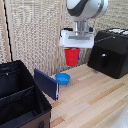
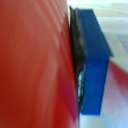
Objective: Please find the red cup among the items before you. Carefully move your gripper towards it and gently hold it. Locate the front section of the organizer in front of you. Transfer the red cup above the front section and let go, placing it within that section.
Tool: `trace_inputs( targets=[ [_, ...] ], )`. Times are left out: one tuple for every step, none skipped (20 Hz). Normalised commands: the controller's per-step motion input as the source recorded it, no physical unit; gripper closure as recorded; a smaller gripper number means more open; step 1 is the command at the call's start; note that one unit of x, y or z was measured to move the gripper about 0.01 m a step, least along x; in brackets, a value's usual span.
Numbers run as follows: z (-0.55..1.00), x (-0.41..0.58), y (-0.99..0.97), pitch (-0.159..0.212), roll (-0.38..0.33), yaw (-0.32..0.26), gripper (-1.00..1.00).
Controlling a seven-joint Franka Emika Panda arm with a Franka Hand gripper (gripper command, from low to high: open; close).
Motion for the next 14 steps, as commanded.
trace_inputs(
  targets=[
    [0.26, 0.000, 0.96, 0.000, 0.002, 0.000, 1.00],
    [0.25, 0.000, 0.96, 0.000, 0.000, 0.000, 1.00],
    [0.23, 0.003, 0.97, 0.000, 0.000, 0.000, 1.00],
    [0.23, 0.006, 0.97, 0.000, 0.000, 0.000, 1.00],
    [0.22, 0.009, 0.97, 0.000, 0.000, 0.000, 1.00],
    [0.22, 0.009, 0.97, 0.000, 0.000, 0.000, 1.00],
    [0.22, 0.009, 0.97, 0.000, 0.000, 0.000, 1.00],
    [0.23, 0.009, 0.97, 0.004, 0.000, 0.000, 1.00],
    [0.23, 0.034, 0.97, 0.023, 0.000, 0.000, 1.00],
    [0.25, 0.080, 0.97, 0.042, 0.000, 0.005, 1.00],
    [0.25, 0.086, 0.96, 0.044, 0.000, 0.007, 1.00],
    [0.23, 0.097, 0.97, 0.044, 0.000, 0.005, 1.00],
    [0.17, 0.114, 0.98, 0.046, 0.000, 0.000, 1.00],
    [0.13, 0.137, 0.98, 0.033, -0.002, 0.000, 1.00]
  ],
)
